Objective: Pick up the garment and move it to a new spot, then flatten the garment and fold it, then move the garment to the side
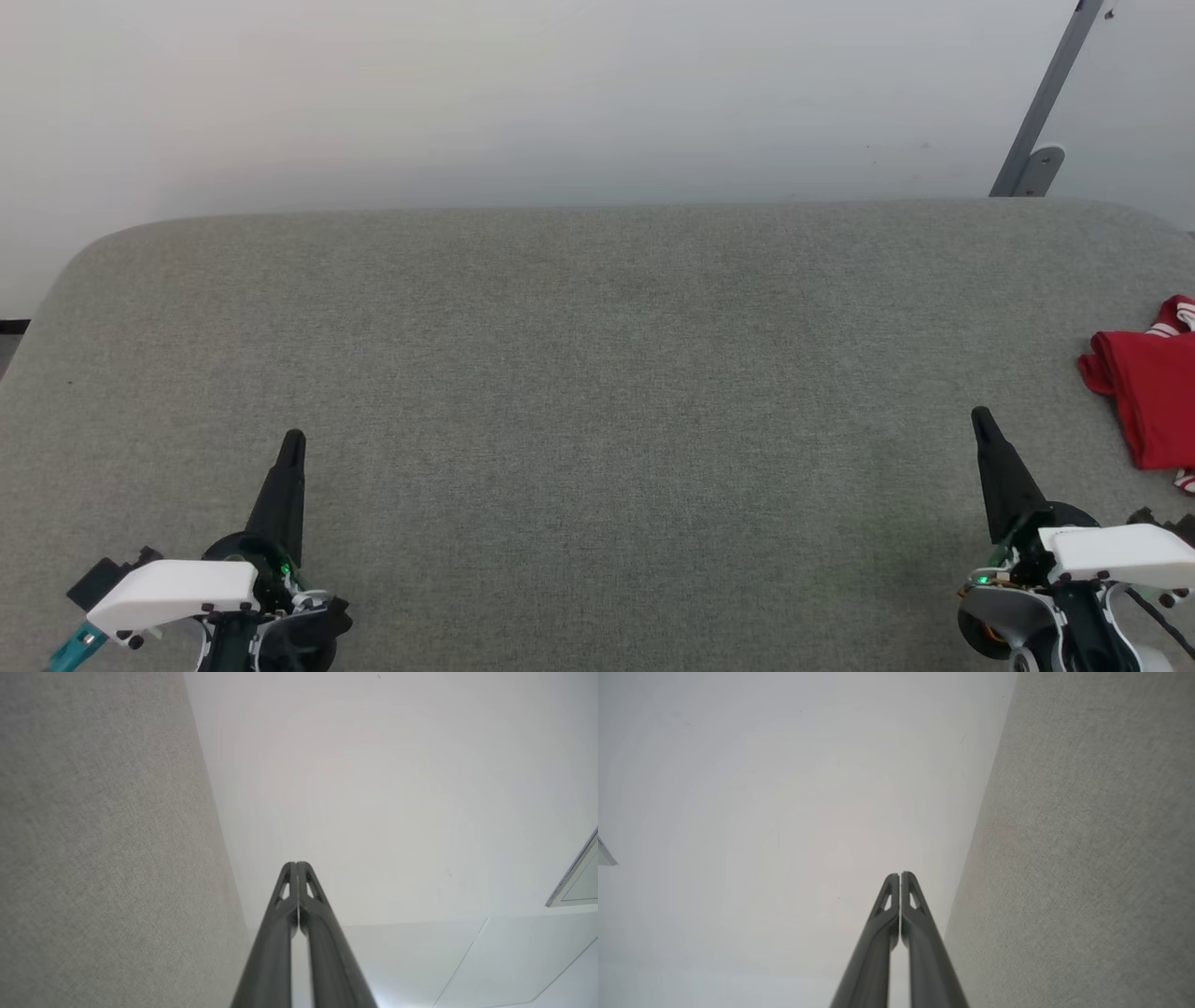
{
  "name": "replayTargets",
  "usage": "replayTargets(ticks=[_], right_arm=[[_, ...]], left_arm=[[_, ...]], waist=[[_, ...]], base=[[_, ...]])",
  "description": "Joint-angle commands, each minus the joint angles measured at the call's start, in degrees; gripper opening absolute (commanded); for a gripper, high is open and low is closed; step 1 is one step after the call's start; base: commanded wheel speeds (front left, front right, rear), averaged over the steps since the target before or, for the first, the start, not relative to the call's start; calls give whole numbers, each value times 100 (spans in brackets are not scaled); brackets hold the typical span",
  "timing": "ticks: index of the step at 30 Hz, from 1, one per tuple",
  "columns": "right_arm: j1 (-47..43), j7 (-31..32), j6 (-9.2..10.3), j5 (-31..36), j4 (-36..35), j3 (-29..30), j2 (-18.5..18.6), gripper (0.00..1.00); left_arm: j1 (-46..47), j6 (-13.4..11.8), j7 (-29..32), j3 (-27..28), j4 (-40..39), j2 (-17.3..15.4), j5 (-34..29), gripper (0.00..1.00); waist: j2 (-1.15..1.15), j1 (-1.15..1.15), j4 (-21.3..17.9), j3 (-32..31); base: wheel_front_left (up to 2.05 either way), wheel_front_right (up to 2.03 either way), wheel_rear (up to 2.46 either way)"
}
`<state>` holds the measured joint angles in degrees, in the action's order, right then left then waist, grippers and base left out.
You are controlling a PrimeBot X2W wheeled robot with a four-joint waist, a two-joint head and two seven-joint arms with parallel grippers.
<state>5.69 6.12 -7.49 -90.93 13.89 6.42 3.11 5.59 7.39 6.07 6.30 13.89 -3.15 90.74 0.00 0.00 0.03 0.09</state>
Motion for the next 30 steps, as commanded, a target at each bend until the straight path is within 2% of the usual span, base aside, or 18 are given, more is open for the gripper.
replayTargets(ticks=[1, 30], right_arm=[[80, 54, 0, -126, 19, 20, -37, 0], [71, 61, 0, -157, 21, 15, -35, 0]], left_arm=[[100, 18, 49, 16, 13, 19, 146, 0], [107, 18, 58, 24, 19, 25, 175, 0]], waist=[[0, 0, -1, 5], [0, 0, -3, 9]], base=[[0, 0, 0], [0, 0, 0]])
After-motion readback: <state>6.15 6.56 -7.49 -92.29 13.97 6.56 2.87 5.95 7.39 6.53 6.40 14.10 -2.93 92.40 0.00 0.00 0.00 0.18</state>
